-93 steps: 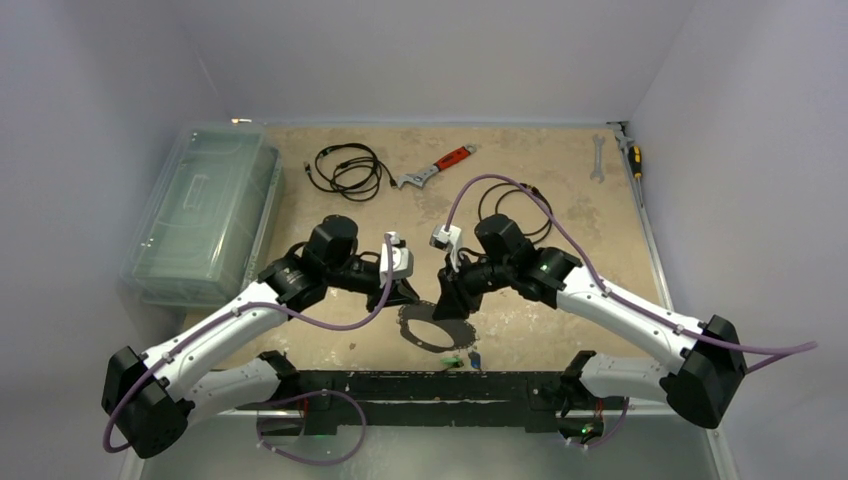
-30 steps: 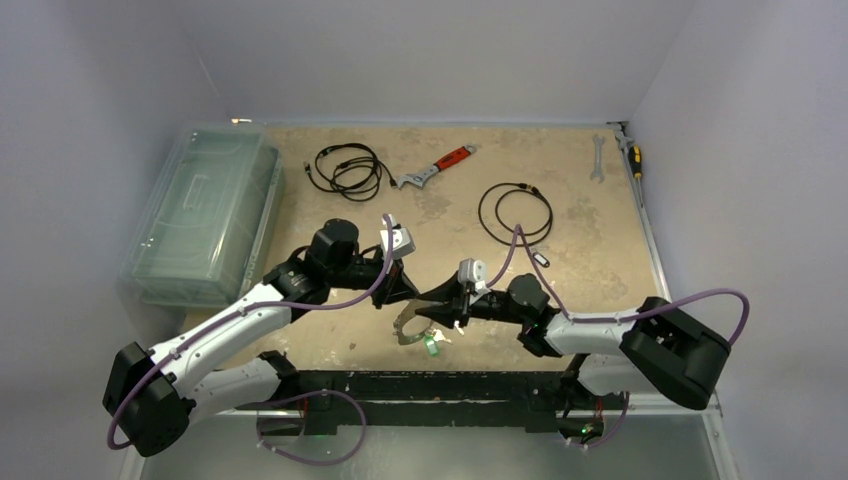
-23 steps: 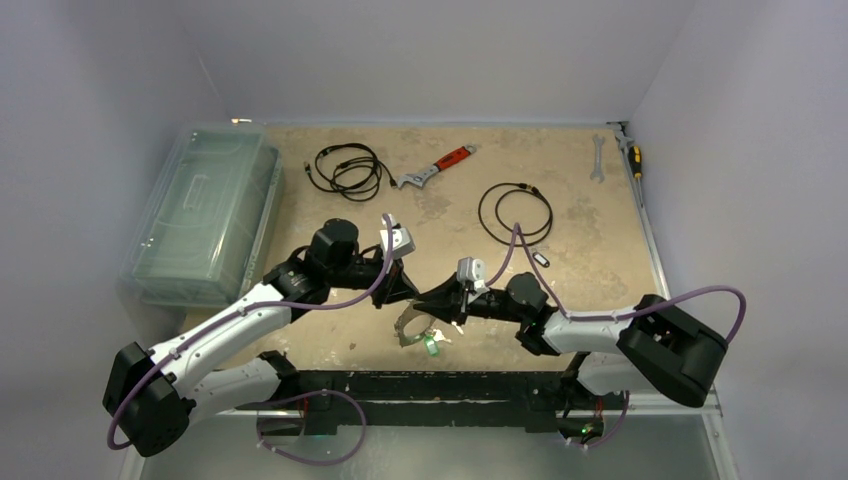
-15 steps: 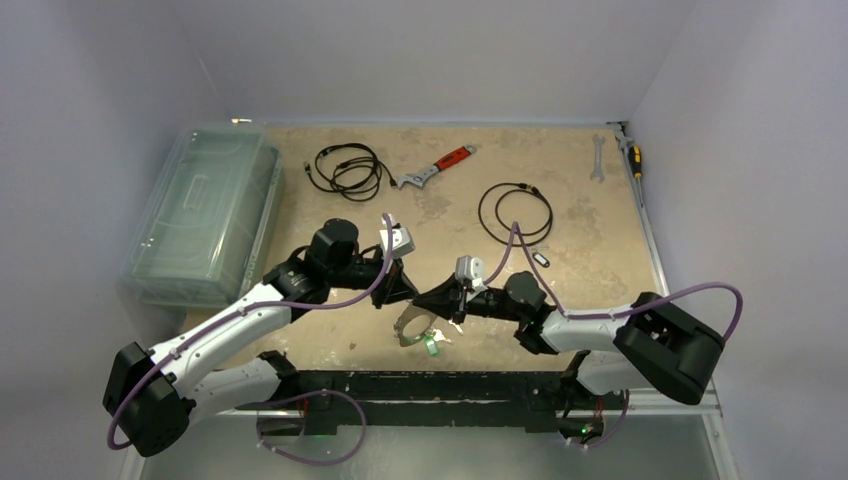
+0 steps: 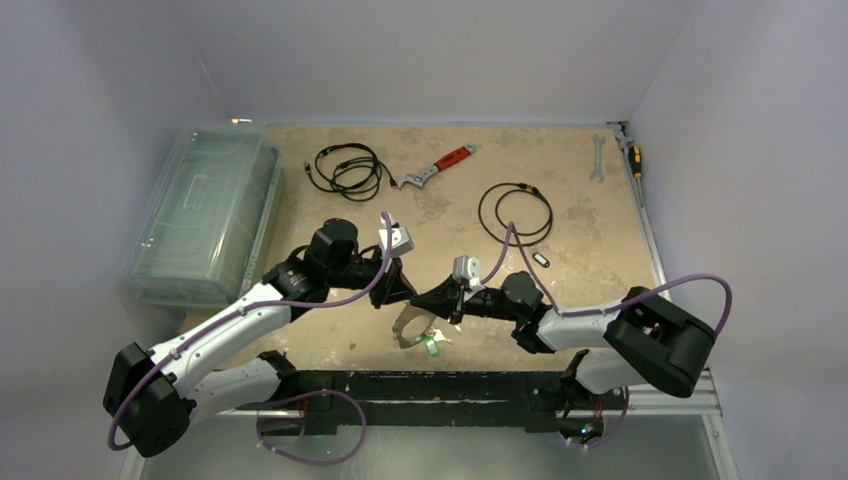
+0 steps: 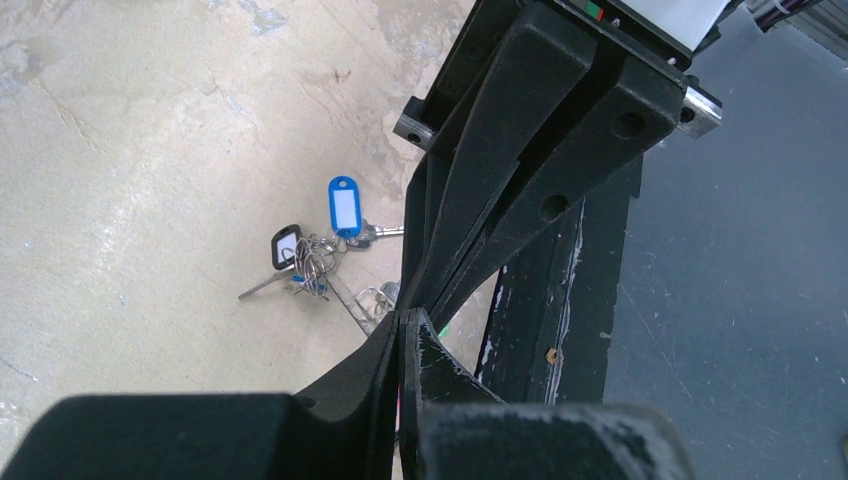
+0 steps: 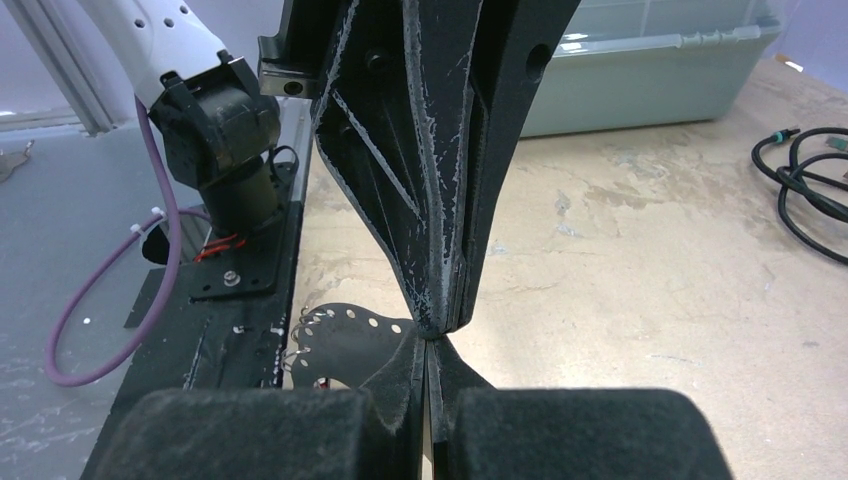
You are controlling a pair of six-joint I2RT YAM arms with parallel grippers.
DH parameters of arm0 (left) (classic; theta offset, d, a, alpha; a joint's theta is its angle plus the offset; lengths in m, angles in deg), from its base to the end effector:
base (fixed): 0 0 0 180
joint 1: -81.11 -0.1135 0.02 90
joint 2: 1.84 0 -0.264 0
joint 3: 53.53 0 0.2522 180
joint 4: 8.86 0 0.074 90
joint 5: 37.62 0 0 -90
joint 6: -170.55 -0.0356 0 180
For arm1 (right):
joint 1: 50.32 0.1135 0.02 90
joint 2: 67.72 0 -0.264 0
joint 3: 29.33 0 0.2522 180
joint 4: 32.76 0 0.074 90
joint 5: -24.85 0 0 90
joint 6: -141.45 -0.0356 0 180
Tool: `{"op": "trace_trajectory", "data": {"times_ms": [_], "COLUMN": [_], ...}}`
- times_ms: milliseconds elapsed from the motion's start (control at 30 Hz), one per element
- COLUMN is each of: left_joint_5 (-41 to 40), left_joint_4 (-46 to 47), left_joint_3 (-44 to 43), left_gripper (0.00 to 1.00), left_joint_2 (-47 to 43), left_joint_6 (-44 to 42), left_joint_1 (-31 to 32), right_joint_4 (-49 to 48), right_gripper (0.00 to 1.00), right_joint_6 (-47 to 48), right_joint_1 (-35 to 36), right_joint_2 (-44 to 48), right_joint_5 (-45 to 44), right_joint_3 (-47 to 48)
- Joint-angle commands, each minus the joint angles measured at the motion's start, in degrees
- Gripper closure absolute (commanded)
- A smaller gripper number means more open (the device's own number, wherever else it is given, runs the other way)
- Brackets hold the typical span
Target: Put the keys on the keyring
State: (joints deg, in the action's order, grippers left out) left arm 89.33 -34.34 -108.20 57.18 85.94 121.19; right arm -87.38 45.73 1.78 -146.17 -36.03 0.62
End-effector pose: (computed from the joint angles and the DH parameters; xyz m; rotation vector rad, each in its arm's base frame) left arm 0.1580 -0.1609 0.2697 1.0352 1.9227 -1.1406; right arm 0.1330 0.1990 0.1945 -1.0103 1.2337 1.1725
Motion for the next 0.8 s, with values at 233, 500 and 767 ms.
{"op": "trace_trajectory", "data": {"times_ms": [233, 500, 767], "left_joint_5": [1.96, 3.96, 3.82], "left_joint_4": [4.61, 3.91, 4.18], "left_joint_3": [-1.9, -2.44, -2.99], "left_gripper": [1.0, 0.73, 0.53], "left_joint_2": [-1.54, -2.17, -9.07], "left_joint_6": [1.45, 1.37, -0.13], "left_joint_1": [0.1, 0.15, 0.16], "right_joint_4": [-16.77, -18.2, -13.12], "right_gripper": [1.0, 1.0, 1.0], "right_joint_6": [0.0, -0.43, -0.55], "right_joint_1": [1.22, 1.25, 1.34], "right_joint_2": [-1.31, -0.15, 4.85], "right_joint_5": [0.08, 0.49, -0.52], "right_joint_3": [-3.08, -4.56, -4.5]}}
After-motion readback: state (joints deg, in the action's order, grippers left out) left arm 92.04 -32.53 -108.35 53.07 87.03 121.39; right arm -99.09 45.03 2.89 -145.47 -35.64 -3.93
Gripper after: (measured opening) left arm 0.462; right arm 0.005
